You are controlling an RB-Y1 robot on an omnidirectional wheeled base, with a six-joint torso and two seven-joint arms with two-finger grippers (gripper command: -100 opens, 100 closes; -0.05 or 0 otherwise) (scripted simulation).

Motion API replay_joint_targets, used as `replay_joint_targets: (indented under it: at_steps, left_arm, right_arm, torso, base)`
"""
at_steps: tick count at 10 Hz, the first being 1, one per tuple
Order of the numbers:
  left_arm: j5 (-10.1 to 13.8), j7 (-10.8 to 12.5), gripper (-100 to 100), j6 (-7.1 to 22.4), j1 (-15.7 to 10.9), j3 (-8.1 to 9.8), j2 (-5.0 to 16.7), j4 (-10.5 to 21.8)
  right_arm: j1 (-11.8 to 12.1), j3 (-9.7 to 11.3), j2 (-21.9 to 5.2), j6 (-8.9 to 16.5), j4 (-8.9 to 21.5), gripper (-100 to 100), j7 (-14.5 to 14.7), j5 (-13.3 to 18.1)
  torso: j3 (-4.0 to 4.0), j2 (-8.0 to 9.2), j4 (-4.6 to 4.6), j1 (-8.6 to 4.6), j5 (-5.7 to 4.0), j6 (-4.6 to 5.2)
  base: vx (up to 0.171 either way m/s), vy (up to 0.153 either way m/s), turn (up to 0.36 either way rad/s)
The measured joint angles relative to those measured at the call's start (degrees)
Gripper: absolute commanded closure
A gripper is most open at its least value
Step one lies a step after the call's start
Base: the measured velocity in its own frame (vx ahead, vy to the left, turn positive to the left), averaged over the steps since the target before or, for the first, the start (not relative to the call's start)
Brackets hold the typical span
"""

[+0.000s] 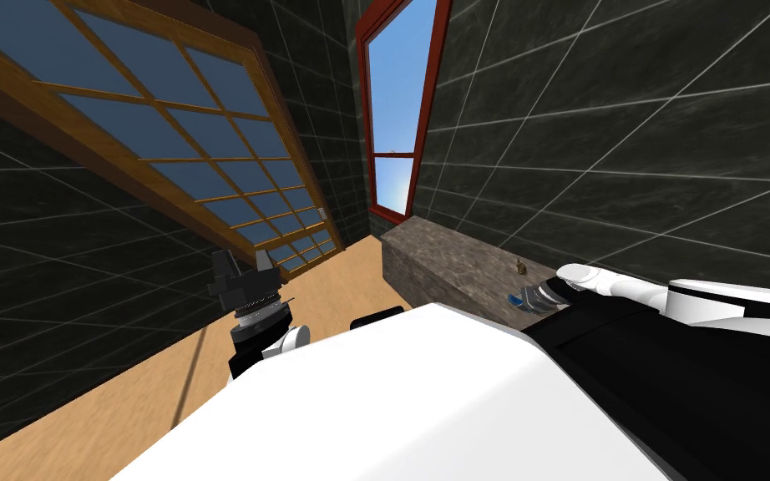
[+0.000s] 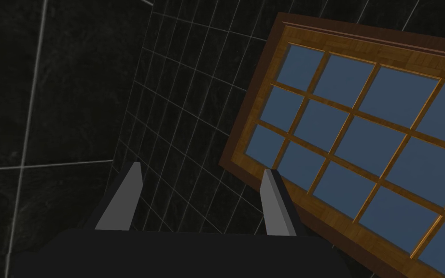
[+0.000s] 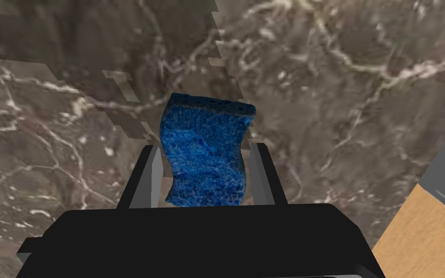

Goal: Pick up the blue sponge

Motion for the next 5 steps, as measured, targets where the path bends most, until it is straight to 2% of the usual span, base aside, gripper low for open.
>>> replay_joint_targets:
  at_steps: [1, 3, 5]
  left_arm:
    - [0.00, 0.00, 0, 0.00, 0.02, 0.01, 0.00, 0.00]
    - [0.00, 0.00, 0, 0.00, 0.01, 0.00, 0.00, 0.00]
    - [0.00, 0.00, 0, 0.00, 0.01, 0.00, 0.00, 0.00]
  right_arm:
    - [0.37, -1.00, -0.27, -0.26, -0.68, 100, 0.18, 0.61]
    - [-1.09, -2.54, 0.22, -1.91, 0.17, 100, 1.23, 3.30]
    - [-1.43, -4.59, 0.17, -3.29, -0.18, 100, 1.96, 5.41]
  torso:
    - [-0.07, -0.13, -0.03, 0.07, 0.03, 0.15]
    - [-0.19, -0.34, -0.07, 0.11, 0.03, 0.03]
    - [-0.20, -0.35, -0.07, 0.06, 0.03, 0.04]
  base:
    - [0.115, 0.019, -0.257]
    - [0.097, 0.016, -0.159]
    - [0.093, 0.011, -0.170]
